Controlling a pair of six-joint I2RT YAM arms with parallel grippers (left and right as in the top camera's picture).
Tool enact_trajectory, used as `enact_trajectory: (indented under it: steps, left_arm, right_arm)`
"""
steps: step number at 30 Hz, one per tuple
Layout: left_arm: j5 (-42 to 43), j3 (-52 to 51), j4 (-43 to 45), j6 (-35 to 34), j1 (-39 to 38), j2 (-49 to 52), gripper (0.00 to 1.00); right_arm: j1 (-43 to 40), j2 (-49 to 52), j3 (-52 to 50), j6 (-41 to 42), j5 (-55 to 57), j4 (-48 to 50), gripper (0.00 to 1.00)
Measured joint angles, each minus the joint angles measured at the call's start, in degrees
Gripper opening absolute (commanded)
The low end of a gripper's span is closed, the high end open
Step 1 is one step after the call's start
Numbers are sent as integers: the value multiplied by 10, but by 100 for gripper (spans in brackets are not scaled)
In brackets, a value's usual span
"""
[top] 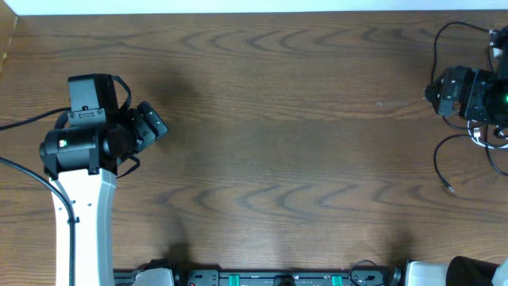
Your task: Untangle cables
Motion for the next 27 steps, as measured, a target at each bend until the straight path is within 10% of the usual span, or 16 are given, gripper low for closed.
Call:
enact_trajectory:
  steps: [8,18,27]
  left_arm:
    - [0,0,0,0,0,0,99]
    - [0,-1,0,0,0,0,99]
    - [0,-1,0,0,0,0,99]
  right_arm:
    - [46,-38,-78,-84,12,138,99]
    - [140,-463,-739,-189,13,727,99]
    - [143,-770,-1122,-192,21,953,99]
